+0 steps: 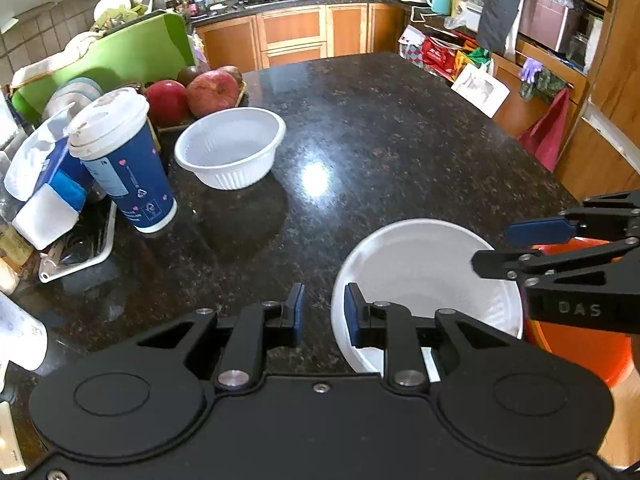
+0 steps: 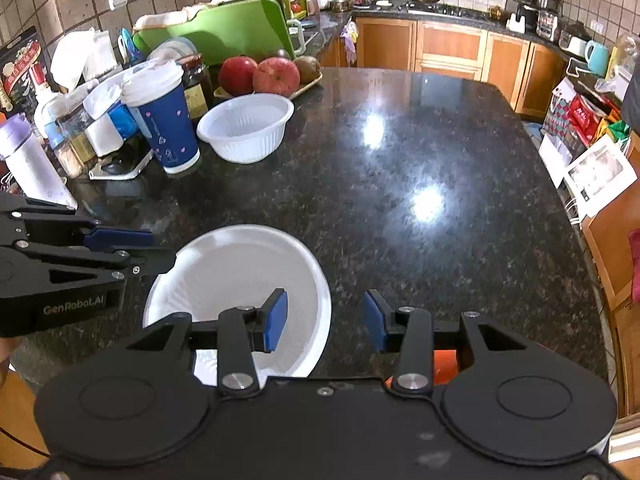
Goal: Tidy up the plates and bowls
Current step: 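Lower the second bowl into the first bowl and open both grippers, then move both grippers to the last white bowl rim and close them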
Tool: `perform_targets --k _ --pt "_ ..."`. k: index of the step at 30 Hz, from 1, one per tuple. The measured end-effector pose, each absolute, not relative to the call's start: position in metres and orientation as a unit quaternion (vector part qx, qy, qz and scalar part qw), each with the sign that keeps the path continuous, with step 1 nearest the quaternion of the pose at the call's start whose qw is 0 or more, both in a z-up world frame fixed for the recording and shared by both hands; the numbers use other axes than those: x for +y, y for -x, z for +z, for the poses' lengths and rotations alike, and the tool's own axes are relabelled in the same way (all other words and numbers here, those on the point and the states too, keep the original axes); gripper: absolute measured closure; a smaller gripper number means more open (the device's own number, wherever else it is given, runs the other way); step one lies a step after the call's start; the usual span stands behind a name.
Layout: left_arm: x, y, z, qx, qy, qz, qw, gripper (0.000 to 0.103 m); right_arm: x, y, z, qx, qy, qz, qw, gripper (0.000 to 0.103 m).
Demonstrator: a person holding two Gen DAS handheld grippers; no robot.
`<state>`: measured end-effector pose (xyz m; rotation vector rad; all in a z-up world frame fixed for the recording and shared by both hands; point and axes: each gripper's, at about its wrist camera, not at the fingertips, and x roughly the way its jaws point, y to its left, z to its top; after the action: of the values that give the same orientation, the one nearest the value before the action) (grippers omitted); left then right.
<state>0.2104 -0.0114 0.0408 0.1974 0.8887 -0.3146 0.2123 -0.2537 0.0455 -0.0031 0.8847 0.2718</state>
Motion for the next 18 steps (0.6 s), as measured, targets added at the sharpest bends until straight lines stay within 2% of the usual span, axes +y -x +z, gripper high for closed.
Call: perform_targets --k 9,11,14,16,18 --pt "0.003 -0.238 0.057 0.416 -0.066 -0.117 0.899 0.069 -0.268 -0.226 0.087 0.376 -0.008 0.140 0.916 0.060" --pt "0.007 -0.246 0.061 0.414 -0.057 -0.105 0.903 0.062 -0.270 -0.229 0.100 0.353 -0.007 0.147 0.924 0.063" --pt "0.012 -0.254 0.064 0.408 -0.051 -0.092 0.907 0.060 -0.275 -0.234 0.123 0.326 -0.009 0.171 0.930 0.063" --pt "0.015 -0.258 0.066 0.406 -0.048 -0.084 0.909 0.060 -0.281 -0.236 0.140 0.307 -0.016 0.182 0.934 0.060" --pt "0.017 -0.263 0.067 0.404 -0.045 -0.079 0.910 0.060 -0.287 -0.242 0.159 0.288 -0.009 0.179 0.941 0.053"
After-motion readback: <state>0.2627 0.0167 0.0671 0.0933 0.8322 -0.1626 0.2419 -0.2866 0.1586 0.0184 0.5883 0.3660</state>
